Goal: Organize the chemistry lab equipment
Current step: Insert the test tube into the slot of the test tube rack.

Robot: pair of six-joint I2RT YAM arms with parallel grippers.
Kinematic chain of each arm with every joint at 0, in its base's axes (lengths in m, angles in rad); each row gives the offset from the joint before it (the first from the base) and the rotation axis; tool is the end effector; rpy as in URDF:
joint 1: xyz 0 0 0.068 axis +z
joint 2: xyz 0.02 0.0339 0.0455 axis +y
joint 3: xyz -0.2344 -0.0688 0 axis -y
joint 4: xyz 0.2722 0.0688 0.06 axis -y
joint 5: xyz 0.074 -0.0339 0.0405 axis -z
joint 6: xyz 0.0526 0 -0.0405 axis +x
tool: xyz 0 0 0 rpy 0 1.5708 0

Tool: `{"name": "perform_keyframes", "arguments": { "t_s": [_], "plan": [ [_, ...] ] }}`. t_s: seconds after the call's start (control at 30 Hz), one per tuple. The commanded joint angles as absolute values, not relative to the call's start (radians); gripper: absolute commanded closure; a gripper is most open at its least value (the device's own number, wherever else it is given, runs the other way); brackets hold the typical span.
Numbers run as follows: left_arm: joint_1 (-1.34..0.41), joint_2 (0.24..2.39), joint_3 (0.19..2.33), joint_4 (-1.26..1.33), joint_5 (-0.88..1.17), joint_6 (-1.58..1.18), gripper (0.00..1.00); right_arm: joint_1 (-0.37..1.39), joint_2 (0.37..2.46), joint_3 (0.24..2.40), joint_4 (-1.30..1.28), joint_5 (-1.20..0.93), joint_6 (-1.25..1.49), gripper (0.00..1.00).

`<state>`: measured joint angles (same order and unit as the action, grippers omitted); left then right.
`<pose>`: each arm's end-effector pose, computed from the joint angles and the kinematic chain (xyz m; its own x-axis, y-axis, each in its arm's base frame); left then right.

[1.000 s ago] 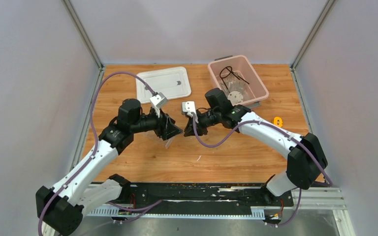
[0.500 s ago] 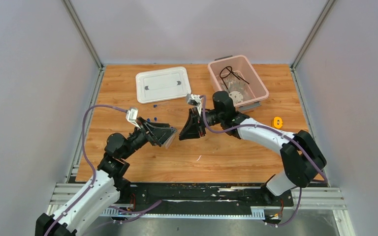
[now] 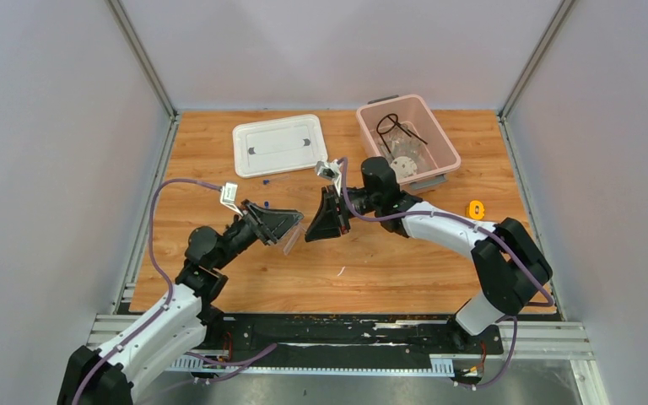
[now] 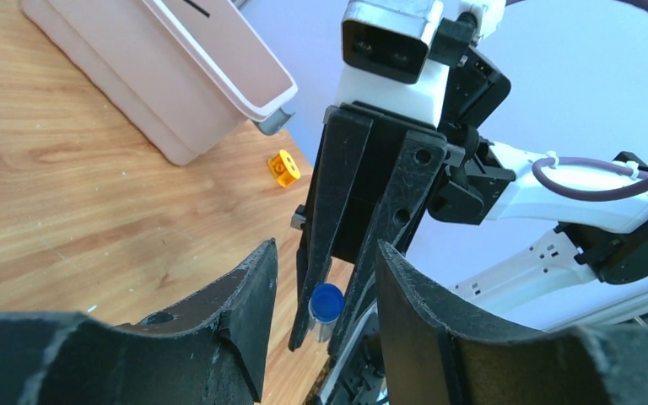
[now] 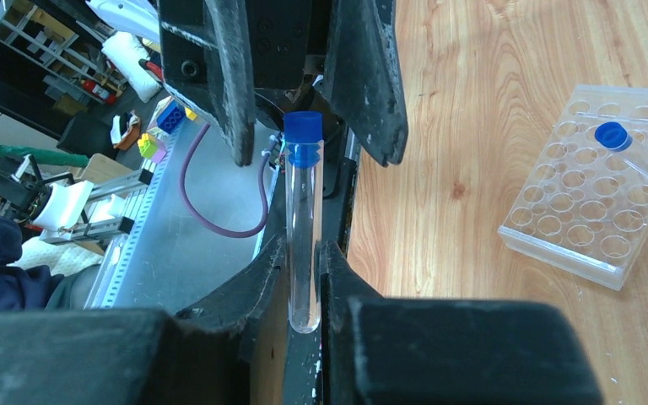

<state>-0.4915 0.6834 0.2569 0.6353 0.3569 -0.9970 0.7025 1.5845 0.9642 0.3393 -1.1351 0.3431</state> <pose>0.1954 -0.1255 0.2291 -0.5253 -0.6114 -0.5919 0.5571 0.2787 -0.7823 0.2531 0.2768 0.2118 -0.5147 -0.2497 -0.8202 -0.8116 -0.1664 0.5600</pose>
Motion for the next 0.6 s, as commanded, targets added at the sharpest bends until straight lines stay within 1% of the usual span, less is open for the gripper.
{"name": "perform_keyframes", "arguments": {
  "t_s": [0.0,0.13,0.2,0.33,0.47,0.57],
  "plan": [
    [-0.500,0.681,0.318,0.615,0.389,-0.936,0.48,0.701,1.580,1.009,0.336,-1.146,0.334,1.00],
    [-0.501,0.666,0.347,0.527,0.406,-0.871,0.57,0.702,1.587,1.022,0.296,-1.138,0.307,1.00],
    [-0.502,0.663,0.359,0.494,0.413,-0.846,0.63,0.701,1.590,1.030,0.273,-1.137,0.288,1.00],
    [-0.503,0.666,0.383,0.435,0.432,-0.806,0.71,0.700,1.588,1.036,0.257,-1.138,0.277,1.00],
    [-0.505,0.671,0.407,0.383,0.447,-0.767,0.72,0.701,1.586,1.037,0.252,-1.140,0.268,1.00],
    [-0.506,0.674,0.427,0.338,0.460,-0.732,0.70,0.699,1.588,1.038,0.251,-1.143,0.266,1.00]
  ]
}}
